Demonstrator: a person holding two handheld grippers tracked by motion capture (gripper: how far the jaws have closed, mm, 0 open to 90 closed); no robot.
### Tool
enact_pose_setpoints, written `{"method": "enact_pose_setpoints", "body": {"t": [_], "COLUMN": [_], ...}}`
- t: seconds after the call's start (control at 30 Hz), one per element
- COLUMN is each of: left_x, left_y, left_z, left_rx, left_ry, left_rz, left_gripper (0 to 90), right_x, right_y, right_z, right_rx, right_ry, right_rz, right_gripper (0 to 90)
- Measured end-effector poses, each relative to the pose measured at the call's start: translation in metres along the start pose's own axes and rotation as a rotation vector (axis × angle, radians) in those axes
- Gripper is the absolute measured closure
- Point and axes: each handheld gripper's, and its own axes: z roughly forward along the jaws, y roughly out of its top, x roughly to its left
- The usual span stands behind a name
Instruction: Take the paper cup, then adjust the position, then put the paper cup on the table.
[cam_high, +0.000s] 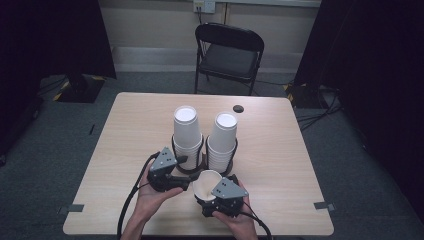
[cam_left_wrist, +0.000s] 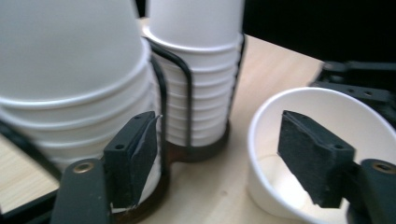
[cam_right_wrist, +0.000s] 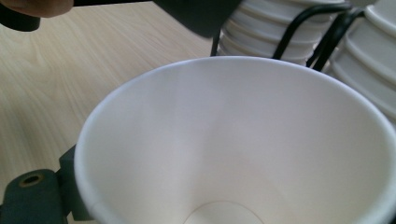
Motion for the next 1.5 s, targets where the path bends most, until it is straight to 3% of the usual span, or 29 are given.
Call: {"method": "enact_pose_setpoints", "body": {"t": [0.13,0.27,0.4,0.7,1.0,1.13,1.23,1.5], "left_x": [0.0,0.001,0.002,0.003,0.002,0.002,0.002,0.006], "left_y": [-0.004,-0.009,-0.013,-0.034,-0.062,-0.07,-0.076,-0.085], "left_z": [-0.002,-0.005,-0.007,-0.012,-0.01,-0.01,-0.012,-0.008], "left_rx": [-0.021,-0.061,-0.069,-0.117,-0.103,-0.11,-0.131,-0.111], "left_ry": [0.047,0.035,0.073,0.134,0.273,0.291,0.278,0.314], "left_rz": [-0.029,-0.062,-0.081,-0.061,-0.078,-0.09,-0.092,-0.136], "left_gripper": [23.4,19.2,15.6,15.5,15.7,15.8,15.7,15.7], "right_x": [-0.006,-0.009,-0.015,-0.027,-0.04,-0.046,-0.052,-0.072], "right_y": [-0.005,-0.008,-0.011,-0.016,-0.02,-0.022,-0.022,-0.018], "right_z": [-0.004,-0.007,-0.009,-0.019,-0.033,-0.037,-0.04,-0.042], "right_rx": [-0.013,-0.018,-0.025,-0.036,-0.082,-0.092,-0.098,-0.094], "right_ry": [-0.024,-0.029,-0.041,-0.065,-0.078,-0.087,-0.097,-0.129], "right_rz": [0.05,0.069,0.092,0.126,0.174,0.19,0.193,0.221], "right_gripper": [10.6,10.6,10.5,10.5,10.5,10.5,10.5,10.4]}}
